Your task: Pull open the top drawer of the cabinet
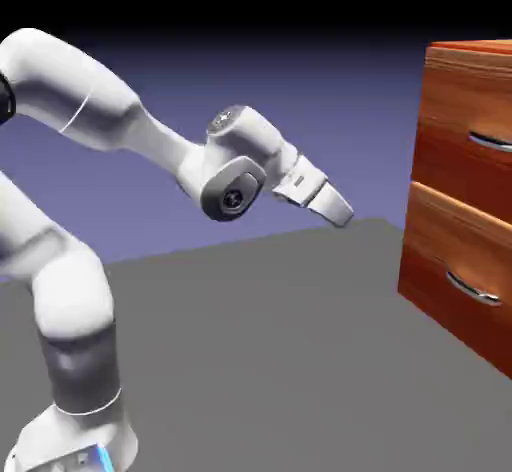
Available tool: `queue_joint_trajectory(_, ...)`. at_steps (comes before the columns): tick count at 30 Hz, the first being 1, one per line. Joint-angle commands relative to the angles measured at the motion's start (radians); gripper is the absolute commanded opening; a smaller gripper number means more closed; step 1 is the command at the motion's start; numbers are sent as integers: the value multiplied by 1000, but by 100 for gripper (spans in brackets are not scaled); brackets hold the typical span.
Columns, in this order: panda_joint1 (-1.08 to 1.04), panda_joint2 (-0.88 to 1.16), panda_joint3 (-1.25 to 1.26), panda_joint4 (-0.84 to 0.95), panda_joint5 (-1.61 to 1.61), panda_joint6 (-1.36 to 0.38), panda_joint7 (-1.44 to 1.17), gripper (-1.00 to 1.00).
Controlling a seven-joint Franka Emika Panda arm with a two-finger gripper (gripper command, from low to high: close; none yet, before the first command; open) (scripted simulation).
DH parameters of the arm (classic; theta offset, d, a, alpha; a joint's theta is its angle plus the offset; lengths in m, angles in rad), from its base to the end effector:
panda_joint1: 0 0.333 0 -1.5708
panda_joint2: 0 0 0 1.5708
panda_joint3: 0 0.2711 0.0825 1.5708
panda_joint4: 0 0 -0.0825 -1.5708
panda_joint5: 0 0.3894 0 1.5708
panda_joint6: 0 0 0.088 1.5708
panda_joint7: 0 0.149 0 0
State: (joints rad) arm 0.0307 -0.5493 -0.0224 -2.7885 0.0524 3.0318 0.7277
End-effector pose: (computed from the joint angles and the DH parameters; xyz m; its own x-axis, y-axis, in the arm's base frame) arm 0.4534 0.0009 0.3886 0.5102 -0.7031 0.4953 -0.4825 -0.7108 -0.5119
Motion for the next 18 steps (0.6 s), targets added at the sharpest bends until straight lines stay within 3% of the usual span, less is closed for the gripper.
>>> queue_joint_trajectory(1,15,17,-19,18,44,-4,-11,0)
queue_joint_trajectory(18,278,309,-335,321,783,-77,-199,0)
